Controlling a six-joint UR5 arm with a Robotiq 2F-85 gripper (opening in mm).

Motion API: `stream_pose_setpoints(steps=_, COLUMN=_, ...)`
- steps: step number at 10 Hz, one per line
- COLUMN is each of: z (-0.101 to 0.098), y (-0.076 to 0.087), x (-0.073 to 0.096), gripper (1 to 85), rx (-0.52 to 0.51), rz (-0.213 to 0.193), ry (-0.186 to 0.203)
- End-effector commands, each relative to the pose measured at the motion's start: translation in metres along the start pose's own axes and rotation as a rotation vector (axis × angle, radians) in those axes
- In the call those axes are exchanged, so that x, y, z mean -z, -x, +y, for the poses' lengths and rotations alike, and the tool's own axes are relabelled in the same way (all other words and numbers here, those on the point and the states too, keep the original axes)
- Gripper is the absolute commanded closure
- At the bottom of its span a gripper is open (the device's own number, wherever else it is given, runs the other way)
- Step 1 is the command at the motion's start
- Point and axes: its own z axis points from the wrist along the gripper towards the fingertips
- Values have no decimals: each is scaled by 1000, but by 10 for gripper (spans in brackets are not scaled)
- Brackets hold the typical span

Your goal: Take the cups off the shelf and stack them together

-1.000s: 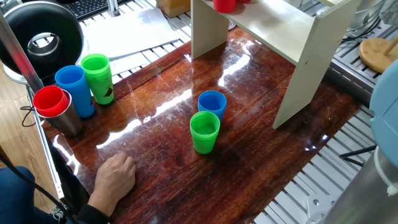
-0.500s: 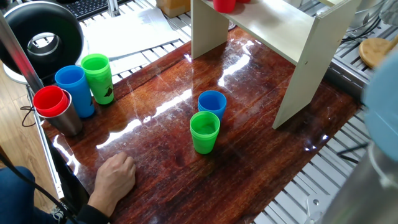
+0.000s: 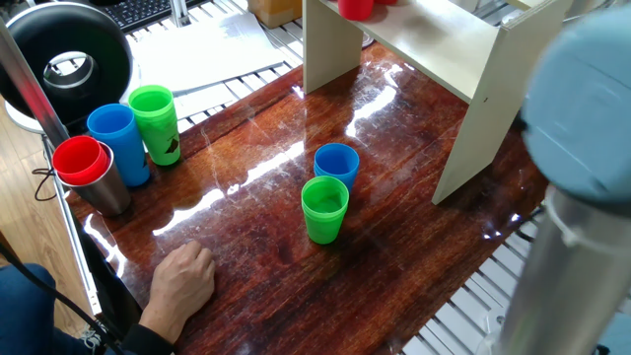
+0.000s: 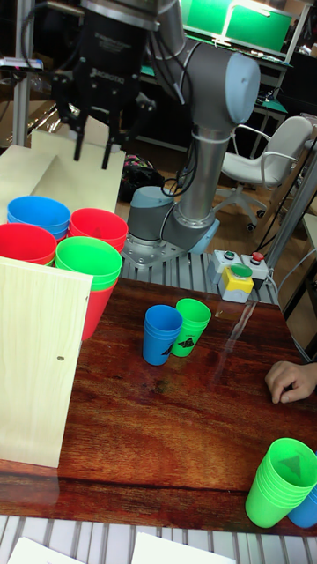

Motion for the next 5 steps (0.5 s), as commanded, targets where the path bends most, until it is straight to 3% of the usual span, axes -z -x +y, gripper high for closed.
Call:
stream_pose_setpoints(steps=1, z=-16, y=28, x=-11, gripper=477, rx=42, rz=2, ry=-2)
stream_pose_setpoints(steps=5, z=-14, y=41, x=-24, gripper=460, rx=96, rz=-2, ry=-7)
